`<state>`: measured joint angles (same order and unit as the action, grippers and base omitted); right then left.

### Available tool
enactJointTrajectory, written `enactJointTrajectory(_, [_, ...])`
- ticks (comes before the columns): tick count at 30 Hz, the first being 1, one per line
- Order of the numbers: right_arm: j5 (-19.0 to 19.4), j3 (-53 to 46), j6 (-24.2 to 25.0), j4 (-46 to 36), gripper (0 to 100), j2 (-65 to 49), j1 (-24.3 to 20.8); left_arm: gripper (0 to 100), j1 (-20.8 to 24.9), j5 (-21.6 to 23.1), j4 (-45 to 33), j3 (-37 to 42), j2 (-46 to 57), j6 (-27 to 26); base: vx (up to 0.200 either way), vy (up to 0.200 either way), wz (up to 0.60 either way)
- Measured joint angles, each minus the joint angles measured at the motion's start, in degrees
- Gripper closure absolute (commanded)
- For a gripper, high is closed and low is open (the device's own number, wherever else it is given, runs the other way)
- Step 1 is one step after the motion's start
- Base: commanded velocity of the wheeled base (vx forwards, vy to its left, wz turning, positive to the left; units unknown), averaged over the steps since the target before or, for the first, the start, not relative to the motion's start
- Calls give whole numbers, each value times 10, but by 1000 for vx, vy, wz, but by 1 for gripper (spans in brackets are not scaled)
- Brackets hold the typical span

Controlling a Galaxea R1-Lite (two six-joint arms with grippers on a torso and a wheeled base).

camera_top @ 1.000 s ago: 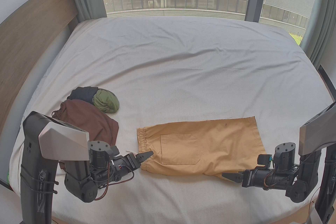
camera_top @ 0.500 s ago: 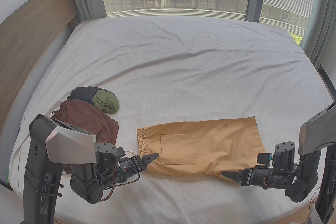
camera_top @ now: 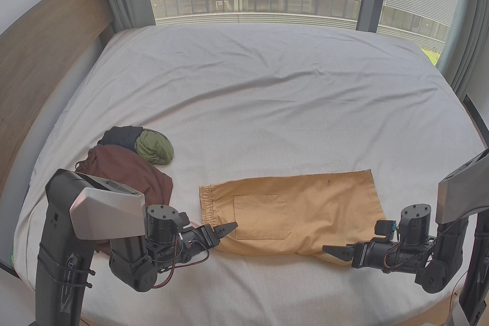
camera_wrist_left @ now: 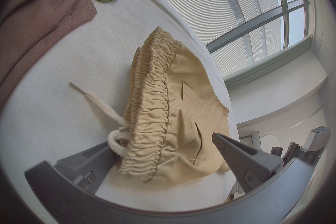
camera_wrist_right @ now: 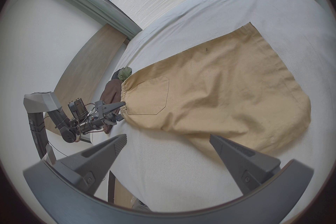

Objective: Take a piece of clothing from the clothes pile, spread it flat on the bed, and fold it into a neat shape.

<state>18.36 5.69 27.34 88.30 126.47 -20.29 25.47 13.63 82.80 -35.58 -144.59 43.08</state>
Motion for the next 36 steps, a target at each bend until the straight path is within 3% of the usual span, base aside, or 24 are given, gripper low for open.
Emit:
enactJointTrajectory(15, [0, 1, 0, 0, 0, -8, 1, 0, 0, 0, 9, -19, -10, 0, 0, 0, 0])
enactJointTrajectory(25, [0, 1, 0, 0, 0, -9, 2, 0, 1, -23, 18, -19, -14, 2, 0, 0, 0])
enactJointTrajectory(36, [0, 4, 0, 0, 0, -11, 5, 0, 8, -29, 55, 2, -17, 30, 0, 0, 0])
